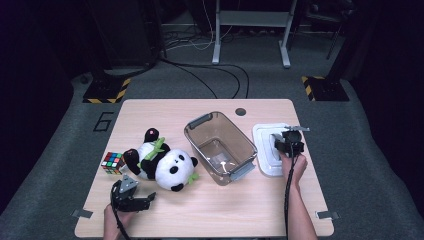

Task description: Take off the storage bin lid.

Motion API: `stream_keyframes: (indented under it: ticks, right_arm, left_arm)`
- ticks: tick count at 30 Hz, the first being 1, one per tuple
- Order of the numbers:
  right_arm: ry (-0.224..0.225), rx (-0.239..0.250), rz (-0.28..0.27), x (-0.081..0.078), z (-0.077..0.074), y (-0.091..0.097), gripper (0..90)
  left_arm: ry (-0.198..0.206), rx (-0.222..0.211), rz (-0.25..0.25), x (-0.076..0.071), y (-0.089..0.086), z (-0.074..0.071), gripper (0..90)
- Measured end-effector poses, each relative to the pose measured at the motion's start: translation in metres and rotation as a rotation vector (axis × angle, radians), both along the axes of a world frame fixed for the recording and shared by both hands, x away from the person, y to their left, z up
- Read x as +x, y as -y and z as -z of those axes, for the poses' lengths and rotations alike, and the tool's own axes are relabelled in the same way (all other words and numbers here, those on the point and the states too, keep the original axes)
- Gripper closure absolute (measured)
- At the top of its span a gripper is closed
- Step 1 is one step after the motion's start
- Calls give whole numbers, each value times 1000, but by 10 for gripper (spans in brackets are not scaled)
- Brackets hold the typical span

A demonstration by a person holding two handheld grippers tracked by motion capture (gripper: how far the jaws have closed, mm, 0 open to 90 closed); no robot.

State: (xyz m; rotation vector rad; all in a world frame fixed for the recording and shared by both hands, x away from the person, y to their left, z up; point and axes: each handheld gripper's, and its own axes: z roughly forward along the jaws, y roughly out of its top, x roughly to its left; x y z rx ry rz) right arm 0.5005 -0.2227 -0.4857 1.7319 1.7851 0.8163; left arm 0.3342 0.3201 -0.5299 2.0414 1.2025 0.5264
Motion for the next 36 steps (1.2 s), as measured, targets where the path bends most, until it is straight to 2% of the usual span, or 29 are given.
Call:
stream_keyframes:
  ticks: [3, 8, 12, 17, 21, 24, 30, 36]
  right_arm:
    - [1, 27, -12, -4, -2, 1, 408]
    - [17, 31, -74, -13, -5, 3, 230]
    - [25, 18, -112, -23, -9, 3, 151]
    - [39, 36, -147, -36, -10, 2, 98]
    - [56, 25, -171, -48, -10, 1, 59]
    - [79, -4, -197, -58, -10, -3, 0]
    - [95, 3, -270, -77, -8, -12, 0]
    - [105, -22, -356, -92, -5, -27, 0]
  left_arm:
    - [0, 0, 0, 0, 0, 0, 143]
    - [0, 0, 0, 0, 0, 0, 143]
    - [0, 0, 0, 0, 0, 0, 143]
    - [1, 0, 0, 0, 0, 0, 143]
    - [1, 1, 0, 0, 0, 0, 143]
    - [2, 1, 0, 0, 0, 0, 143]
    - [1, 2, 0, 0, 0, 0, 144]
    - [1, 1, 0, 0, 0, 0, 144]
